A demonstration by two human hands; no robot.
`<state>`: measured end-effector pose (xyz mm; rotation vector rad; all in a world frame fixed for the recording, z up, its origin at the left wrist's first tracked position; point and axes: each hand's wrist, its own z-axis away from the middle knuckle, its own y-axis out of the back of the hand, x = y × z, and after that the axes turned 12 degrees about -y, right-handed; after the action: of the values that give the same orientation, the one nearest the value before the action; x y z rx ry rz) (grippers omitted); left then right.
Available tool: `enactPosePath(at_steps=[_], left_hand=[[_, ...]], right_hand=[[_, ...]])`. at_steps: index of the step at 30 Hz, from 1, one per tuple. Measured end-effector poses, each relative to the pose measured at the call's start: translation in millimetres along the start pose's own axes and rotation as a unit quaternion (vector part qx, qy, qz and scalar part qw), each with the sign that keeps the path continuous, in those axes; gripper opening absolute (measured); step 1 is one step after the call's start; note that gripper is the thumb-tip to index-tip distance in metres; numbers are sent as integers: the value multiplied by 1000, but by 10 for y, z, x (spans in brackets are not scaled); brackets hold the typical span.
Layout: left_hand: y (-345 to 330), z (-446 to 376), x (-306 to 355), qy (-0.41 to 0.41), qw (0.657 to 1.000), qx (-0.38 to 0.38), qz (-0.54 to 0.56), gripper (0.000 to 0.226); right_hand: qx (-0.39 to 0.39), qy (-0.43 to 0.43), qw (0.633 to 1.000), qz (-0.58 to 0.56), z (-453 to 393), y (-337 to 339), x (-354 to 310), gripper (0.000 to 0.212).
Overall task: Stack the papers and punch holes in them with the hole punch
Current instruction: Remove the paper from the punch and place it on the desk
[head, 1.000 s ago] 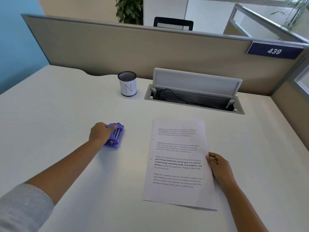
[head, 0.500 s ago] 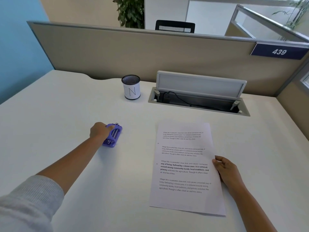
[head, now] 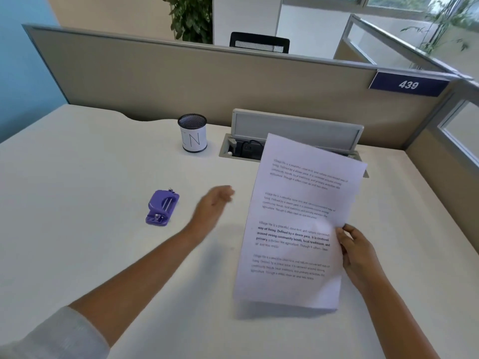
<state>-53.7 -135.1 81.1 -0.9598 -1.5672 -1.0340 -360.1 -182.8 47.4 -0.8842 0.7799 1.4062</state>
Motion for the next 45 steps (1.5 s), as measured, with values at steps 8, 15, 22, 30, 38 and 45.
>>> enactPosePath(at_steps=[8, 15, 22, 30, 38, 45], left_hand=[[-544, 127, 451, -80, 990, -98, 57, 32], [-645, 144, 564, -178, 982, -56, 22, 26], [-689, 240, 396, -133, 988, -76, 8, 26], [-841, 411, 133, -102, 993, -49, 15, 29], [-1089, 612, -261, -10, 998, -5, -54, 28], [-1509, 384, -78, 2, 997, 19, -75, 27]], right_hand=[[125, 176, 976, 19, 335, -30, -451, 14], [101, 235, 966, -35, 509, 22, -527, 27], [109, 222, 969, 2, 515, -122, -194, 22], [129, 232, 962, 63, 446, -40, 26, 22], [143, 152, 974, 91, 198, 149, 427, 17], [157, 134, 970, 131, 26, 631, 134, 18]])
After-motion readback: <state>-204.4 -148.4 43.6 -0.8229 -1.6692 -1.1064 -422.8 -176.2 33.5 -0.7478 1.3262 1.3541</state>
